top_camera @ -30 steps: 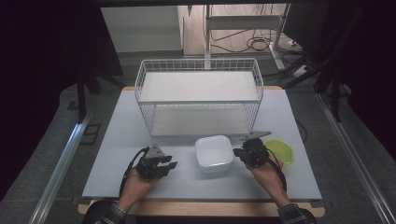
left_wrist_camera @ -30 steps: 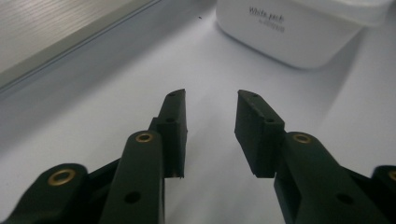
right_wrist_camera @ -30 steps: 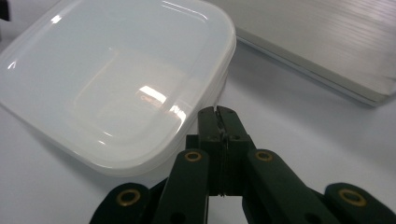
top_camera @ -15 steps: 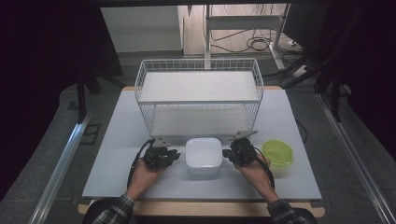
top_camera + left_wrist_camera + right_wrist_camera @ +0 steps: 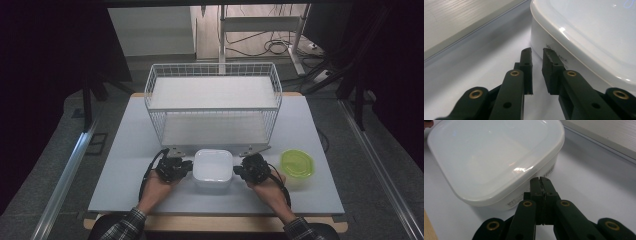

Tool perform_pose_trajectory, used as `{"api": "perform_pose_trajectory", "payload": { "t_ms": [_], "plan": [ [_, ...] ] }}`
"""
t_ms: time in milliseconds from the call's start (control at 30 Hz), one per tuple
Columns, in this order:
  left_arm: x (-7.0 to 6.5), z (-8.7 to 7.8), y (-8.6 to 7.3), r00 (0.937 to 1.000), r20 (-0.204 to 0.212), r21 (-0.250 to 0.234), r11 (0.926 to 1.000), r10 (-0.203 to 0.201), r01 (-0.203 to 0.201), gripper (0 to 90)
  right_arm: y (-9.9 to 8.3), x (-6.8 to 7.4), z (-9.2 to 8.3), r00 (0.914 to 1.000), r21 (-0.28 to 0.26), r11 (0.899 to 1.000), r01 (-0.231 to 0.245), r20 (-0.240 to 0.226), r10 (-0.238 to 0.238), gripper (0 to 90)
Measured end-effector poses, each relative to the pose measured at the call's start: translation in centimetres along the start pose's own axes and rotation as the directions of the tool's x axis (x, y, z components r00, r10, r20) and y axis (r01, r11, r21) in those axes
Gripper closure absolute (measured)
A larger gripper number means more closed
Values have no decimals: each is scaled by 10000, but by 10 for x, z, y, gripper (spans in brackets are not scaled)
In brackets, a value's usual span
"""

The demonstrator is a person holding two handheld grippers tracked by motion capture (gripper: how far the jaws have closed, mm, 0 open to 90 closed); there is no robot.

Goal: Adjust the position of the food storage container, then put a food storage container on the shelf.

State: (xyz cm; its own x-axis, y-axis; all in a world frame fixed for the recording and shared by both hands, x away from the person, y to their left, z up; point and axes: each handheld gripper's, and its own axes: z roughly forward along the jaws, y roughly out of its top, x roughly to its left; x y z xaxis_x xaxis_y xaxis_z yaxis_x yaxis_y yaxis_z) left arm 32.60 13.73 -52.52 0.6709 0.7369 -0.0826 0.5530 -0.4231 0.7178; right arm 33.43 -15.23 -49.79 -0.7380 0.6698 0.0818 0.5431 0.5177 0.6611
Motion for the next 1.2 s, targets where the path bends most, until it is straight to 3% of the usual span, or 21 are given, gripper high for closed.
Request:
{"api": "perform_pose_trajectory", "payload": {
  "t_ms": [200, 333, 367, 400, 500, 533, 567, 600, 700, 767, 967, 1200],
  "plan": [
    [1, -8, -1, 9998, 188, -78, 9999, -70, 71, 733, 0, -3, -4, 9997, -200, 9997, 168, 180, -164, 857],
    [0, -19, -4, 10000, -67, -329, 9994, 73, -75, 585, -4, -6, -13, 9992, -569, 9981, 218, 341, -198, 754],
    [1, -22, -5, 9998, -143, -368, 9993, 116, -121, 511, -6, -7, -18, 9990, -801, 9964, 278, 378, -248, 696],
    [1, -25, -6, 9997, -195, -401, 9991, 138, -145, 511, -6, -7, -18, 9990, -801, 9964, 278, 378, -248, 696],
    [5, -34, -11, 9997, -206, -649, 9978, 98, -111, 316, -9, -7, -29, 9987, -1324, 9908, 291, 464, -231, 494],
    [5, -34, -11, 9997, -206, -649, 9978, 98, -111, 264, -9, -7, -29, 9987, -1324, 9908, 291, 464, -231, 494],
    [6, -36, -13, 9997, -228, -752, 9972, -35, 17, 227, -11, -8, -31, 9989, -1536, 9878, 256, 436, -191, 391],
    [6, -36, -13, 9997, -228, -752, 9972, -35, 17, 175, -11, -8, -31, 9989, -1536, 9878, 256, 436, -191, 391],
    [7, -38, -17, 9996, -272, -769, 9970, -94, 73, 110, -14, -7, -33, 9990, -1693, 9853, 223, 414, -155, 261],
    [7, -39, -21, 9995, -303, -660, 9978, 59, -79, 62, -16, -6, -34, 9999, -1825, 9832, 62, 132, -39, 191],
    [9, -40, -21, 10000, 7, -1146, 9934, -33, 33, 38, -18, -8, -31, 9999, -1765, 9843, 73, -73, -87, 108],
    [10, -38, -21, 9988, 86, -1525, 9872, 483, -464, 38, -16, -7, -28, 9989, -1774, 9834, 390, -200, -432, 51]
  ]
}}
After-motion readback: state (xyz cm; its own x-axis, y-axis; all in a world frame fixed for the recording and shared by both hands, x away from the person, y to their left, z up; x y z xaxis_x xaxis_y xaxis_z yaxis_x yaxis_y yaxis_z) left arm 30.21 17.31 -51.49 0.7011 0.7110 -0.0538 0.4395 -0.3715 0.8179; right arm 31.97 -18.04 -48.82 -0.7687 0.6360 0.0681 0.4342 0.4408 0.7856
